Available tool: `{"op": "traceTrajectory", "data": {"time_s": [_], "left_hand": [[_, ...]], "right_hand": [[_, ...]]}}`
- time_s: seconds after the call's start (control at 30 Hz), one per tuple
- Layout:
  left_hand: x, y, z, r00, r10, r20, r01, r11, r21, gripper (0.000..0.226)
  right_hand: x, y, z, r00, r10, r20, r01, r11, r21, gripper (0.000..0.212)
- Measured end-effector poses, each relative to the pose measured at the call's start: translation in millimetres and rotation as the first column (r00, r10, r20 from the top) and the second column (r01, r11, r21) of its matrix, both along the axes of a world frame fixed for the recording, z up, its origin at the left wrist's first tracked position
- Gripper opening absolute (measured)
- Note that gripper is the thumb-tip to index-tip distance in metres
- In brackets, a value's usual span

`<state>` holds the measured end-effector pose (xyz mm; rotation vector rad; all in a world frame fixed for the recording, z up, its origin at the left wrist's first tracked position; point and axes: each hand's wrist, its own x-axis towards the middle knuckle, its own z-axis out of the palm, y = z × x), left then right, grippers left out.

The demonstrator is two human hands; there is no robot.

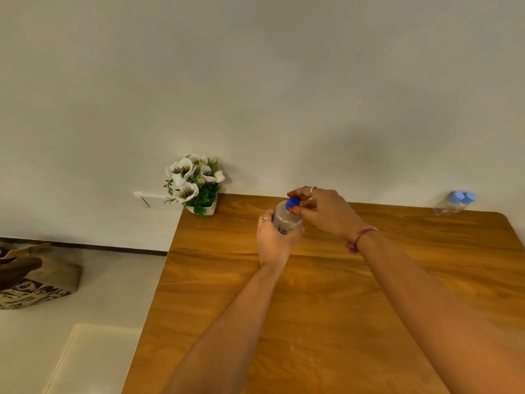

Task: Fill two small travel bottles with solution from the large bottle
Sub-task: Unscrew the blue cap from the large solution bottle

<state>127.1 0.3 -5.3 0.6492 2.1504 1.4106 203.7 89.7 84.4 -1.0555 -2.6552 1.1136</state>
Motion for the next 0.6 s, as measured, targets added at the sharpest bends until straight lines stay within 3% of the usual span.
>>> {"op": "traceTrajectory", "data": {"time_s": [0.6], "left_hand": [[197, -63, 7, 0.984, -0.169, 0.064, 0.167, 0.985, 0.033, 0.072]], "right_hand": [[209, -57, 22, 0.996, 0.040, 0.078, -0.042, 0.999, 0.025, 0.034]]}}
